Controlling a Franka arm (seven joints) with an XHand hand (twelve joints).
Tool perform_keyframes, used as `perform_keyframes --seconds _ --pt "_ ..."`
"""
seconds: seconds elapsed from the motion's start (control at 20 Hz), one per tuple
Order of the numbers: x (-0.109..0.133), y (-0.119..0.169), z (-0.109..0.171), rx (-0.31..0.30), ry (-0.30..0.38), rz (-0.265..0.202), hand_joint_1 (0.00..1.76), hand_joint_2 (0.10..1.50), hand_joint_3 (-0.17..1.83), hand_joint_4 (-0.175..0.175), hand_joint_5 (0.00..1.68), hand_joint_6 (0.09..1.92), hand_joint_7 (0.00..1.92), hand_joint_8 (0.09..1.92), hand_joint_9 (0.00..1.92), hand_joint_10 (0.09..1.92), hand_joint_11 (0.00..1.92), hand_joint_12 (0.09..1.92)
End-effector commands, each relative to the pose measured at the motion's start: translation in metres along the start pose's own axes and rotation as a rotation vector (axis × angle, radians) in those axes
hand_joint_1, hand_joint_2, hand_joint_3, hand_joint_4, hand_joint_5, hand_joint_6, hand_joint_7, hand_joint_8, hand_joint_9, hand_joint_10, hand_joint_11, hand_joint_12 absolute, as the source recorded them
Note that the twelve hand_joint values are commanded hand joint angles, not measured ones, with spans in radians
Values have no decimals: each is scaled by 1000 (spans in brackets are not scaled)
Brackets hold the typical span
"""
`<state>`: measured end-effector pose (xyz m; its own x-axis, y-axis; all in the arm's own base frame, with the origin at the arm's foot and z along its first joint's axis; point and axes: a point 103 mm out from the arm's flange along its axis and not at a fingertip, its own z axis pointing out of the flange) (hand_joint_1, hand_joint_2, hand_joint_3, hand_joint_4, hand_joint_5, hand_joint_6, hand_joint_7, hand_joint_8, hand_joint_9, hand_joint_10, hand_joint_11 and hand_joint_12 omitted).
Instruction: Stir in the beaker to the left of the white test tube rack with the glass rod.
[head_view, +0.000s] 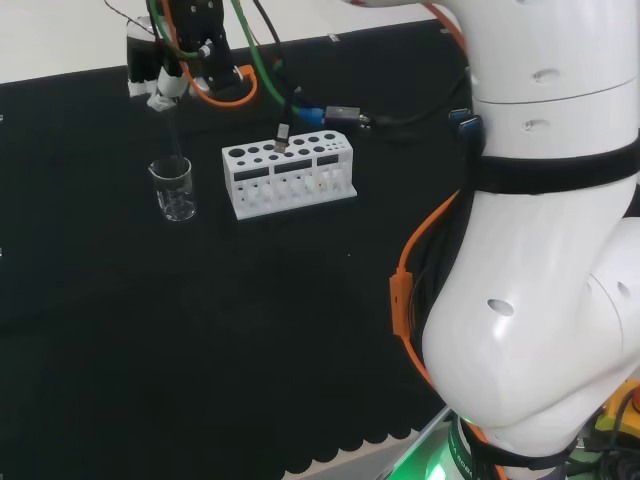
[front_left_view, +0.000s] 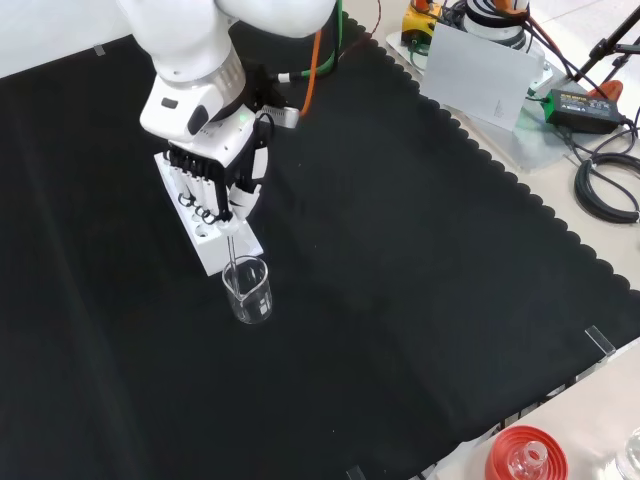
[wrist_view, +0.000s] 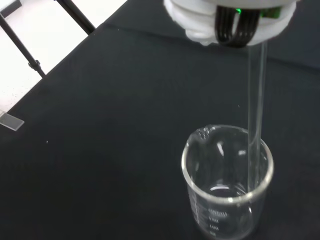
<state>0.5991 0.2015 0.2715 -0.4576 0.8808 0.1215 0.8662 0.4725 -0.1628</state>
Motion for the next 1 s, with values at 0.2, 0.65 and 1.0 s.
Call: perform_keyframes --seconds 0.2,0.65,1.0 --pt "0 -12 -2 -7 12 30 1559 774 333 -175 1206 189 1278 582 1418 589 1253 772" --pt "30 -22 8 4 2 -3 1559 774 335 -175 1207 187 1278 582 1418 588 1254 773" --pt "27 -10 6 2 43 -5 1560 773 336 -175 1208 185 1278 583 1418 589 1255 773"
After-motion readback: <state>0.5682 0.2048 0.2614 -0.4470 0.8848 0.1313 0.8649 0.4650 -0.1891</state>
